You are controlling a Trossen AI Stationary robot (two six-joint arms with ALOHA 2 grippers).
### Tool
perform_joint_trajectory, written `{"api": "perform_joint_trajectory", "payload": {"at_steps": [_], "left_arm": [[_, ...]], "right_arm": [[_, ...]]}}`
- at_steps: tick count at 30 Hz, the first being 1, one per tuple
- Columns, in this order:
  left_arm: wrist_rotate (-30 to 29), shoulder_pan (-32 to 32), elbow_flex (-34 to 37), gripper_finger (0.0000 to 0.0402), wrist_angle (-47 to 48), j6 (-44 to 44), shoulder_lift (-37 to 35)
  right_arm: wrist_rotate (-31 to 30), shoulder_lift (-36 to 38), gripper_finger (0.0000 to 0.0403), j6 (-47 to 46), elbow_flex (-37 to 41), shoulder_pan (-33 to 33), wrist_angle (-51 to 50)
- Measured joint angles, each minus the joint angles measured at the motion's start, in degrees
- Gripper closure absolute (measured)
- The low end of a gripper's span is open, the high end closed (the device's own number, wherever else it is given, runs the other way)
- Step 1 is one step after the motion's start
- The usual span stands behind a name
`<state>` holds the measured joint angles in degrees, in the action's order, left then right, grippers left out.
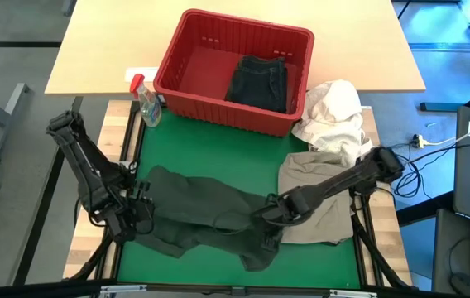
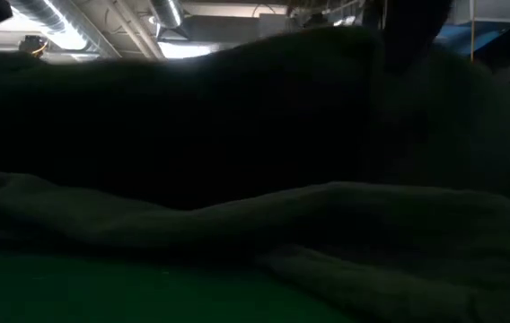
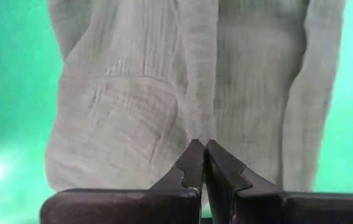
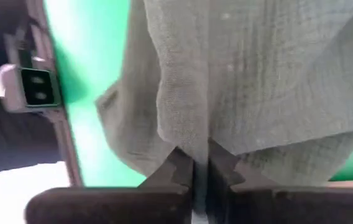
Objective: Fold Laundry from Bin
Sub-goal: Fold the green polo shirt
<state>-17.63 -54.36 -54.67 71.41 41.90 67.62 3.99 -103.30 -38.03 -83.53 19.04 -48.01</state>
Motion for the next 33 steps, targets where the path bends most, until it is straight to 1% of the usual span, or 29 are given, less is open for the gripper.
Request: {"api": "perform_joint_trajectory", "payload": {"at_steps": [2, 4, 9, 11, 13, 15, 16, 18, 19, 21, 22, 25, 28, 30, 33], "left_arm": [[0.54, -0.72, -0.58, 0.04, -0.2, 1.43, -0.9], [2.83, -1.76, -0.64, 0.04, -2.35, 2.7, -1.81], [8.0, -5.38, -0.65, 0.04, -7.12, 7.71, -2.17], [8.03, -7.02, -0.18, 0.04, -9.82, 9.07, -2.12], [5.78, -8.43, 1.14, 0.04, -12.57, 9.48, -2.1], [4.31, -9.3, 2.69, 0.0398, -14.41, 9.87, -2.1], [4.52, -9.51, 3.49, 0.0397, -14.87, 10.1, -2.09], [6.42, -9.58, 5.43, 0.0396, -15.84, 10.57, -2.01], [7.92, -9.61, 6.44, 0.0395, -16.64, 10.88, -1.99], [10.17, -9.72, 8.72, 0.0395, -19.38, 12.94, -1.99], [10.67, -9.85, 9.74, 0.0395, -20.68, 14.38, -1.99], [11.59, -9.98, 12.4, 0.0394, -24.16, 15.74, -1.99], [11.71, -10.0, 13.56, 0.0384, -25.11, 17.46, -1.99], [11.76, -9.96, 13.64, 0.0367, -25.45, 18.0, -1.99], [12.14, -9.96, 13.64, 0.0328, -27.21, 17.99, -1.99]], "right_arm": [[0.29, 1.06, 0.0381, -0.78, 0.0, 1.04, 0.82], [1.51, 1.42, 0.038, -1.29, 0.0, 2.31, 2.74], [2.64, 1.18, 0.0395, -3.25, -0.02, 6.67, 8.35], [2.51, 0.8, 0.0398, -3.7, -0.02, 8.25, 9.98], [1.56, 0.17, 0.0396, -3.76, -0.01, 9.25, 11.22], [-1.67, -0.61, 0.0387, -3.79, 0.09, 9.99, 11.0], [-2.5, -1.19, 0.0382, -3.84, 0.09, 9.97, 11.94], [-2.7, -2.1, 0.037, -3.92, 0.07, 9.97, 12.73], [-1.83, -2.82, 0.0365, -3.96, 0.09, 9.91, 12.75], [-0.4, -4.09, 0.0356, -3.96, 0.09, 9.84, 14.25], [-1.07, -4.71, 0.0351, -4.01, 0.07, 9.81, 14.42], [0.84, -6.69, 0.0326, -5.37, 0.11, 9.8, 15.48], [3.06, -7.94, 0.028, -5.75, 0.13, 9.75, 14.98], [3.71, -8.12, 0.0242, -5.67, 0.13, 9.75, 14.47], [4.26, -8.14, 0.0187, -4.45, 0.11, 9.17, 14.51]]}}
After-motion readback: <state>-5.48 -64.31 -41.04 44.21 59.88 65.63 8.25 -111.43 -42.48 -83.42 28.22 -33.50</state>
